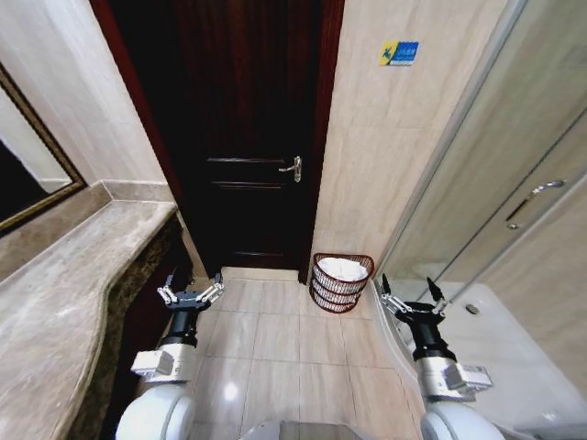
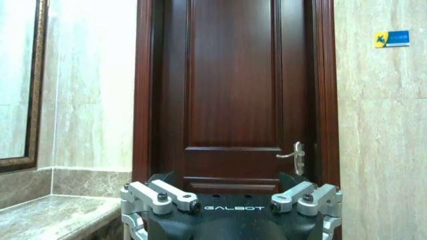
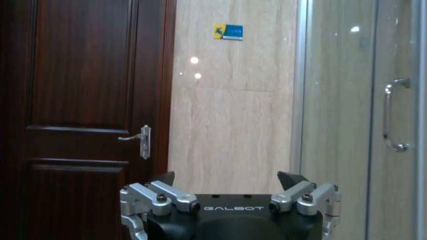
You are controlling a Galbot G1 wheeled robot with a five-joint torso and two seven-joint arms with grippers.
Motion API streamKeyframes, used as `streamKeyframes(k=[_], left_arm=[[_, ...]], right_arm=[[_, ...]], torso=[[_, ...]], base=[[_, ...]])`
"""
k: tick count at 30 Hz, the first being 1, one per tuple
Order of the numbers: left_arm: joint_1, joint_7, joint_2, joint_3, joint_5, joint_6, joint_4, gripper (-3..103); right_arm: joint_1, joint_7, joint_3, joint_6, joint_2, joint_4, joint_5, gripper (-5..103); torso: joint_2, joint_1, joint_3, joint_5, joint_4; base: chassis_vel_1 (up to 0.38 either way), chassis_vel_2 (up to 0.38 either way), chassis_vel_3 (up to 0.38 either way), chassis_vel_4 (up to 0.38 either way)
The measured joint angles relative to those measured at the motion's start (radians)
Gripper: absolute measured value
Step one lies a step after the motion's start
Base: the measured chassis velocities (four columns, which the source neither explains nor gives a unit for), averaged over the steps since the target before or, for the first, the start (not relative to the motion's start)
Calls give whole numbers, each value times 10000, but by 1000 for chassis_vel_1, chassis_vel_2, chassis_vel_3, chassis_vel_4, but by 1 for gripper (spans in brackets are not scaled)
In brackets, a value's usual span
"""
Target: Discard the used towel into the hamper.
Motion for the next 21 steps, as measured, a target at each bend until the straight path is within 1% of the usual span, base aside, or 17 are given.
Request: streamKeyframes(k=[14,18,21], left_arm=[[0,1,-1,0,0,1,0,100],[0,0,0,0,0,0,0,100],[0,1,0,0,0,0,0,100]], right_arm=[[0,0,0,0,0,0,0,100],[0,0,0,0,0,1,0,100],[-1,0,0,0,0,1,0,100]], torso=[[-2,-1,-1,0,0],[-2,-4,-2,-5,-1],[-2,-6,-3,2,-3]], base=[[127,-128,-125,135],[129,-154,-150,136],[151,-143,-144,114]])
